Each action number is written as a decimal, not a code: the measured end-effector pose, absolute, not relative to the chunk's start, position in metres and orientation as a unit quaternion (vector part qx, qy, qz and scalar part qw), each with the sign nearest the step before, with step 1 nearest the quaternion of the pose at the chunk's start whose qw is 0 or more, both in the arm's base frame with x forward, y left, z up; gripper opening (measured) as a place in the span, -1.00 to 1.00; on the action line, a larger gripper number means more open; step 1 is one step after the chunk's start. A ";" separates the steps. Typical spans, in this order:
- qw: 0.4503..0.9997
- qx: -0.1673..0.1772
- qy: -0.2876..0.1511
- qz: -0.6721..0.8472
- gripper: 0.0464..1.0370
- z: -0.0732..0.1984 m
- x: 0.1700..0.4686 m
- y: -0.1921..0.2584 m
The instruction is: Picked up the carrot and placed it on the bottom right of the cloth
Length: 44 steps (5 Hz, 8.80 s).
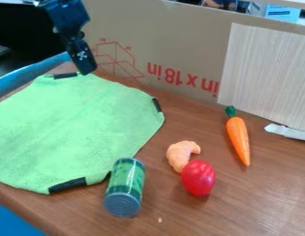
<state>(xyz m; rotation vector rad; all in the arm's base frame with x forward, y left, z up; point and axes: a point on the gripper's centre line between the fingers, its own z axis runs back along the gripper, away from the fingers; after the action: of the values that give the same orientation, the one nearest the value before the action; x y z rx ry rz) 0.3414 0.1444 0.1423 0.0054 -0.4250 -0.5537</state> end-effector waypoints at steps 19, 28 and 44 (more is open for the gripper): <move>0.919 0.006 -0.311 0.243 0.87 0.043 0.426 -0.087; 0.945 -0.141 -0.295 -0.008 -0.09 0.119 0.374 0.065; 0.899 -0.104 -0.316 -0.285 -0.09 0.059 0.251 0.104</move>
<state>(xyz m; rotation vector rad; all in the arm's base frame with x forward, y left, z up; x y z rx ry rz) 0.2505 0.1037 0.0592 -0.2152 -0.6532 -0.5907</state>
